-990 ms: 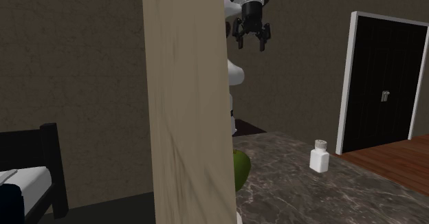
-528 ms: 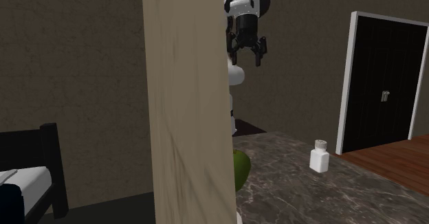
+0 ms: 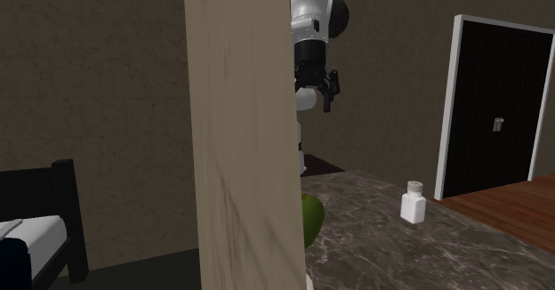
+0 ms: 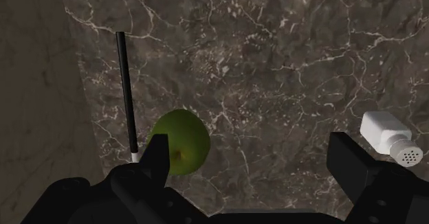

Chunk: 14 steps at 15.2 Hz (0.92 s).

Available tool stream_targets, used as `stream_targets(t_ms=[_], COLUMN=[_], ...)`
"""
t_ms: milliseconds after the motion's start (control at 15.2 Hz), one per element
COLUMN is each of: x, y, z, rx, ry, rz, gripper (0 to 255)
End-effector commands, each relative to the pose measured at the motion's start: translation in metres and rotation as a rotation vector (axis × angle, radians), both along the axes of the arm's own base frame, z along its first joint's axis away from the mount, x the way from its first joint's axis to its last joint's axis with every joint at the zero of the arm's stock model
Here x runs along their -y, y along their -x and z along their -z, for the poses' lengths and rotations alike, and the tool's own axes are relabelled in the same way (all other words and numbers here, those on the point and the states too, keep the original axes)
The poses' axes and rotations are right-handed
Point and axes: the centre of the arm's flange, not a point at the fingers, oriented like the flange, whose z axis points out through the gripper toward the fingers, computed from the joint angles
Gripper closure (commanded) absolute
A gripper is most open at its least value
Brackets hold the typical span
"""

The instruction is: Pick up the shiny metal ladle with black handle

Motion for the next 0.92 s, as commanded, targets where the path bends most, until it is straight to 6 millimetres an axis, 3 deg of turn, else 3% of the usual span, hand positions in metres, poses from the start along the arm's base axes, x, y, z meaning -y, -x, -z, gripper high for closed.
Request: stream_targets(t_ms=[0, 858], x=[0.016, 0.110], y=[-0.012, -0.102], z=[0.017, 0.132], rx=[0.000, -0.009], ry=[-0.001, -0.015], rz=[0.000, 0.001], gripper=[0, 0])
